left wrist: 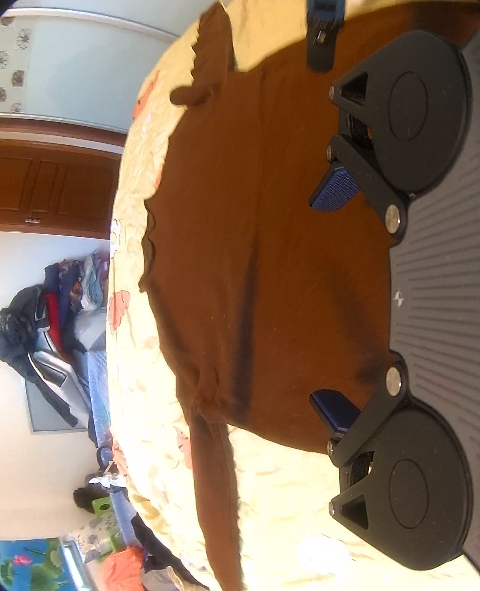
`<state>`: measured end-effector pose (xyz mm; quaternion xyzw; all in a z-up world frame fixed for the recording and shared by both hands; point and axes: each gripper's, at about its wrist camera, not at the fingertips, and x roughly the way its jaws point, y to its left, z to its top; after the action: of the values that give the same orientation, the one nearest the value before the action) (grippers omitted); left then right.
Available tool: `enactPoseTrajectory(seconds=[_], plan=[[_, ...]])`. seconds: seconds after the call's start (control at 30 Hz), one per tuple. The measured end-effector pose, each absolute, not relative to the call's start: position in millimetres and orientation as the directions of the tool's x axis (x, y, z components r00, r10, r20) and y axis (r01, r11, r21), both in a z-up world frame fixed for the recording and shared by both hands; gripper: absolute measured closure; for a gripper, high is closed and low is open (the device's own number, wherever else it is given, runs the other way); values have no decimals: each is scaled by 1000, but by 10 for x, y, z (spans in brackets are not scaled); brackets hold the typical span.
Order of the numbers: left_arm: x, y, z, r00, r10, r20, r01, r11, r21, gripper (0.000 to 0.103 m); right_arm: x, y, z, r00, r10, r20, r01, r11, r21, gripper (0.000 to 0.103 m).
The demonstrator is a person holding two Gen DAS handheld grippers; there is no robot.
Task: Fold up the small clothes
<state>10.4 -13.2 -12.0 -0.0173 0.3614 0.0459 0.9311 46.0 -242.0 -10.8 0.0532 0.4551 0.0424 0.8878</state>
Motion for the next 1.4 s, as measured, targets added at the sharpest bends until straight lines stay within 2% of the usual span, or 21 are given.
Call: enactPoseTrajectory(seconds=[0.13, 0.2, 0.3, 0.4, 1.4], plan=[[383, -49, -263, 750, 106, -653, -110, 993, 34, 0, 530, -2380, -322, 567, 102, -817, -32, 994, 102, 0], [493, -20, -421, 718, 107, -688, -108, 993, 42, 0, 525, -2326, -435, 569, 73, -819, -44, 997, 59, 0], [413, 77, -533, 754, 69, -653, -110, 994, -21, 0, 422, -2175, -533, 619, 31, -785, -105, 994, -44, 0], [415, 70, -533, 753, 78, -653, -110, 994, -9, 0, 276, -2182, -602, 695, 32, -719, -81, 996, -33, 0], [395, 34, -558, 755, 87, -649, -116, 993, -2, 0, 296, -2187, -593, 694, 37, -719, -88, 996, -34, 0]])
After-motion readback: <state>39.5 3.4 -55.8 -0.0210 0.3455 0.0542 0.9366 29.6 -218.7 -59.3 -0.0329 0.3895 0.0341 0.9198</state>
